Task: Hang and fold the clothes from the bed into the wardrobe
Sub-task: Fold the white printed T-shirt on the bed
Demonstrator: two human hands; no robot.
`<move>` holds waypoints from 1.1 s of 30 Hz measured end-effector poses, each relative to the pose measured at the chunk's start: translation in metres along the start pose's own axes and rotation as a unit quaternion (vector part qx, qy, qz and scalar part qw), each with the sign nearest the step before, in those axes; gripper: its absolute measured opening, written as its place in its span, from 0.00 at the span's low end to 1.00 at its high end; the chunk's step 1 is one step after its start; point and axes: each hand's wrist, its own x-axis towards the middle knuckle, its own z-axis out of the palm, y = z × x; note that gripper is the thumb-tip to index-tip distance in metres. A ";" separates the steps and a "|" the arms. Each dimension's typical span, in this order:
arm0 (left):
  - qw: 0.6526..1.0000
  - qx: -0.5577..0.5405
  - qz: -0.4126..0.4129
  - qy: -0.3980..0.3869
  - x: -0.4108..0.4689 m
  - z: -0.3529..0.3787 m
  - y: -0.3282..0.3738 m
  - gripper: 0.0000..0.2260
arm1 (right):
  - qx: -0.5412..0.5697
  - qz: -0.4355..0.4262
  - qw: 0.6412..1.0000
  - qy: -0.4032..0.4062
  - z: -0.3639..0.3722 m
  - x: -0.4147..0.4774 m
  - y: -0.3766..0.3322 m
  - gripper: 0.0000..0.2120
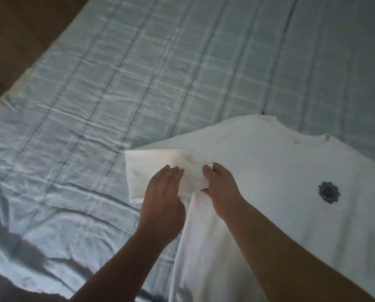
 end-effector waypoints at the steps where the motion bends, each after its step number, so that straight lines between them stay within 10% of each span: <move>1: 0.999 0.038 0.006 -0.023 0.002 0.011 0.009 0.35 | 0.014 0.006 1.000 0.015 -0.018 0.003 -0.002 0.10; 12: 0.969 0.161 0.099 -0.159 0.078 0.134 0.121 0.46 | 0.070 -0.018 0.992 0.100 -0.216 0.011 -0.010 0.11; 21: 0.936 0.189 0.191 -0.227 0.088 0.217 0.207 0.44 | -0.202 -0.060 0.937 0.277 -0.370 0.018 0.024 0.13; 33: 0.909 0.220 0.244 -0.256 0.073 0.247 0.233 0.38 | -0.245 -0.065 0.910 0.329 -0.411 0.010 0.049 0.07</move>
